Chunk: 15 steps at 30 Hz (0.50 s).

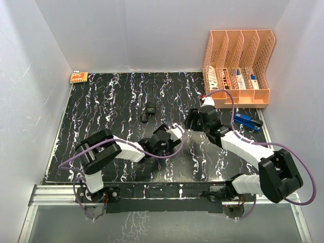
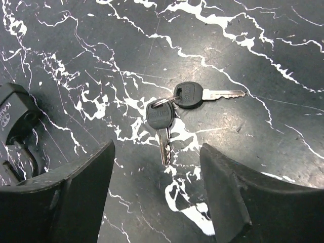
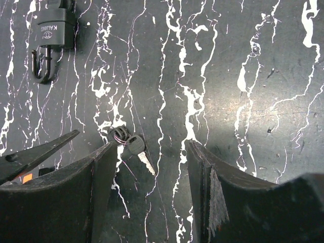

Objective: Unlock with the key

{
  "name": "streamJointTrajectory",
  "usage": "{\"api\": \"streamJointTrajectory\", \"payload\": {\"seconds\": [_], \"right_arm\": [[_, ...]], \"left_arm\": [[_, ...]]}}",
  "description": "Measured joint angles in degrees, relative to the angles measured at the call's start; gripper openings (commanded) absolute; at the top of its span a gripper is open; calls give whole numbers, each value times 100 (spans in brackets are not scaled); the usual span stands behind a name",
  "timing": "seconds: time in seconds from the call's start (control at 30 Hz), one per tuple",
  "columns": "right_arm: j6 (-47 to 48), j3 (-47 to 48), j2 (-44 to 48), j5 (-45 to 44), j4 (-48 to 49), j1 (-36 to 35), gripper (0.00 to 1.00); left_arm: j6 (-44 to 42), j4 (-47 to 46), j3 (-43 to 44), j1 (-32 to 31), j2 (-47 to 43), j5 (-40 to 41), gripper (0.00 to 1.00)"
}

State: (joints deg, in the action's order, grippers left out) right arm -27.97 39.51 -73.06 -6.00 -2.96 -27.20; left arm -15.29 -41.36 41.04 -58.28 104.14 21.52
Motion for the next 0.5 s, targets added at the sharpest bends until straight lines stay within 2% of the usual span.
{"api": "streamJointTrajectory", "payload": {"seconds": [0.2, 0.33, 0.5], "right_arm": [[57, -44, -15, 247, 24, 0, 55], [122, -44, -238, 691, 162, -17, 55], [256, 44, -748, 907, 144, -249, 55]], "left_arm": [[398, 249, -234, -9, -546, 127, 77], [846, 516, -260, 13, -1193, 562, 78], [1665, 1025, -258, 295, -1989, 610, 77]]}}
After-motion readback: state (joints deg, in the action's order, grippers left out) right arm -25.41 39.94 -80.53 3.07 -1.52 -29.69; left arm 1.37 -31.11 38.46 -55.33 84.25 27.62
